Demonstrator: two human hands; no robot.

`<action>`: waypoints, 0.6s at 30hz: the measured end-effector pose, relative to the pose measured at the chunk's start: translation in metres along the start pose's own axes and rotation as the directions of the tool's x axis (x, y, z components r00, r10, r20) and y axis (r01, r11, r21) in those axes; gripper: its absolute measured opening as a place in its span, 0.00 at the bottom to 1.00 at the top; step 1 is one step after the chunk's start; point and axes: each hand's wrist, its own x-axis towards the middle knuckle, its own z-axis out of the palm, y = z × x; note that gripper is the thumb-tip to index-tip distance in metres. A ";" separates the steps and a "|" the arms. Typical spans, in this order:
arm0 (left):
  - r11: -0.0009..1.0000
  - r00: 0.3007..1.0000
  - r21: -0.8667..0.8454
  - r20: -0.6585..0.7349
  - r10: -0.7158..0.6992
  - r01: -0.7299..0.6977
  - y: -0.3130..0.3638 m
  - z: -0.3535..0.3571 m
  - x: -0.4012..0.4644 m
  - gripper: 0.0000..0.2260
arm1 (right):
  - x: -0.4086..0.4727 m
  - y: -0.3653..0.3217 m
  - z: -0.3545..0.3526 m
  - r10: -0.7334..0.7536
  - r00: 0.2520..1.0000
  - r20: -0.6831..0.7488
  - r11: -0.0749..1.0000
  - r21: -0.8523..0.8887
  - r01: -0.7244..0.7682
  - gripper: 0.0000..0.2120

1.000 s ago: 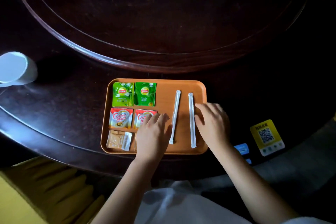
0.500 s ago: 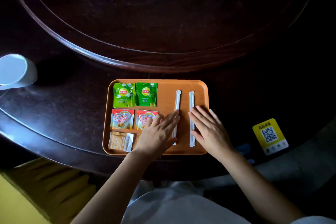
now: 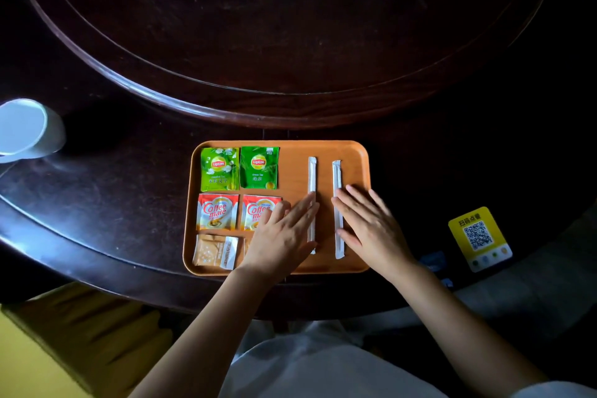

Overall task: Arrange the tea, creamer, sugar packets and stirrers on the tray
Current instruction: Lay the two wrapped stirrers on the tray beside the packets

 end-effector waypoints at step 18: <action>0.528 0.609 -0.370 0.146 -0.780 0.764 -0.107 -0.047 -0.065 0.10 | -0.013 -0.002 -0.030 0.648 0.755 0.099 0.681 0.368 -0.633 0.14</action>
